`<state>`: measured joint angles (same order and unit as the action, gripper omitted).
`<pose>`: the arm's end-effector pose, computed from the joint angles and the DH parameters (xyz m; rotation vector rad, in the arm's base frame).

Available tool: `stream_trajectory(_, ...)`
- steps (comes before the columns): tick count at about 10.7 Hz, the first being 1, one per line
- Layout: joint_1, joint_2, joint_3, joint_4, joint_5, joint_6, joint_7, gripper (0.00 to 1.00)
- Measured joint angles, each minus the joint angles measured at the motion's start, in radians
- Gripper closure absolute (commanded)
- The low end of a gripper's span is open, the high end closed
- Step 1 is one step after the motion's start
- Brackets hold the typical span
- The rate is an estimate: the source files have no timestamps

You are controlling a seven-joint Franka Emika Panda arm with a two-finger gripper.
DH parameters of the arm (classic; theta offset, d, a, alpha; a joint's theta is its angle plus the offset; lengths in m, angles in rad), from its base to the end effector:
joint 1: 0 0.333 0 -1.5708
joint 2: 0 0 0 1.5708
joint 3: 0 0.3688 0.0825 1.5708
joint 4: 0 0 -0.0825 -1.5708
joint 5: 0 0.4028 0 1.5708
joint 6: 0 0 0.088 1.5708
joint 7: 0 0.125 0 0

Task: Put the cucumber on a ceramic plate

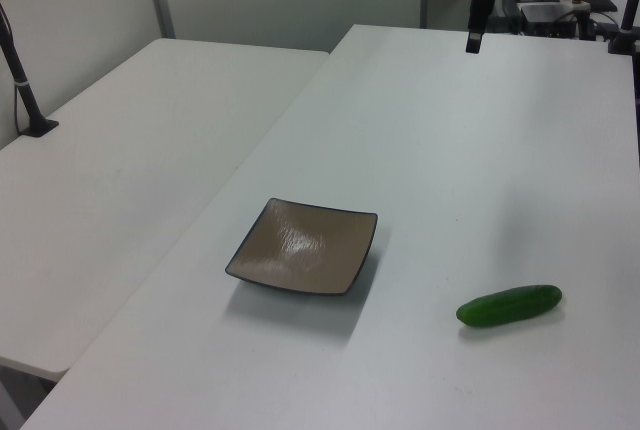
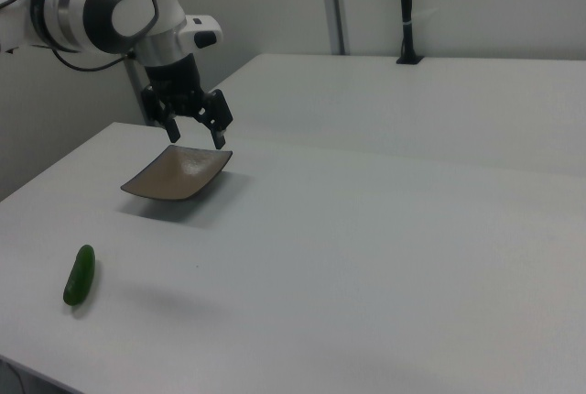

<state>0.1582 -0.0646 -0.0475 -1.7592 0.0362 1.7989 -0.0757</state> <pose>0.5652 0.0657 0.6234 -3.0844 -0.2783 -0.1604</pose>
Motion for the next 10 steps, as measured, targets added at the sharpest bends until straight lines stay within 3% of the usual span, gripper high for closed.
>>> stream_trajectory(3, 0.004, -0.003, 0.007, 0.0, 0.0, 0.0, 0.0, 0.0)
stream_trajectory(10, 0.116, -0.021, 0.022, -0.021, 0.003, -0.154, -0.009, 0.0)
